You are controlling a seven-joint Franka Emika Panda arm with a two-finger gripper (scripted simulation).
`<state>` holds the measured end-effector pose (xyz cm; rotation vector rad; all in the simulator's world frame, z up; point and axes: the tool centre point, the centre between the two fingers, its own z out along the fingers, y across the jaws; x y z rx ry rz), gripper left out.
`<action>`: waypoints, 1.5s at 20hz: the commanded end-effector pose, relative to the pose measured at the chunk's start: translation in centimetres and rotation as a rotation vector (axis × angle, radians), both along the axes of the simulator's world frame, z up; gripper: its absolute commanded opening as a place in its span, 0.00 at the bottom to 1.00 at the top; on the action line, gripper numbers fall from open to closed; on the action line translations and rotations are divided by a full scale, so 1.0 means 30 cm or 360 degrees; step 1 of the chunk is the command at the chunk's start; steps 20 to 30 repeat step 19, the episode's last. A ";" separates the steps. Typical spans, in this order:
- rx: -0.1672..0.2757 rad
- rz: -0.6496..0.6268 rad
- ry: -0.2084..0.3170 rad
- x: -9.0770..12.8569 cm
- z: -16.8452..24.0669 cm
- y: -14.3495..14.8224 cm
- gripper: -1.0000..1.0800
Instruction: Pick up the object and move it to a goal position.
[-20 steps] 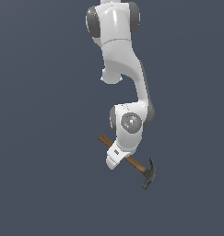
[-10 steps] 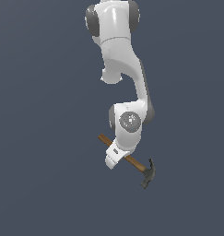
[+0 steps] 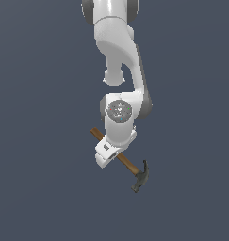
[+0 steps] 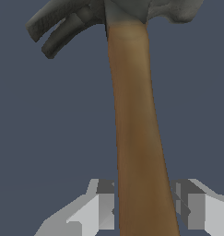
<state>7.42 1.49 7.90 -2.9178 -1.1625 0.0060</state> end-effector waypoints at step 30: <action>0.0002 0.0001 -0.0006 0.013 0.383 -0.283 0.00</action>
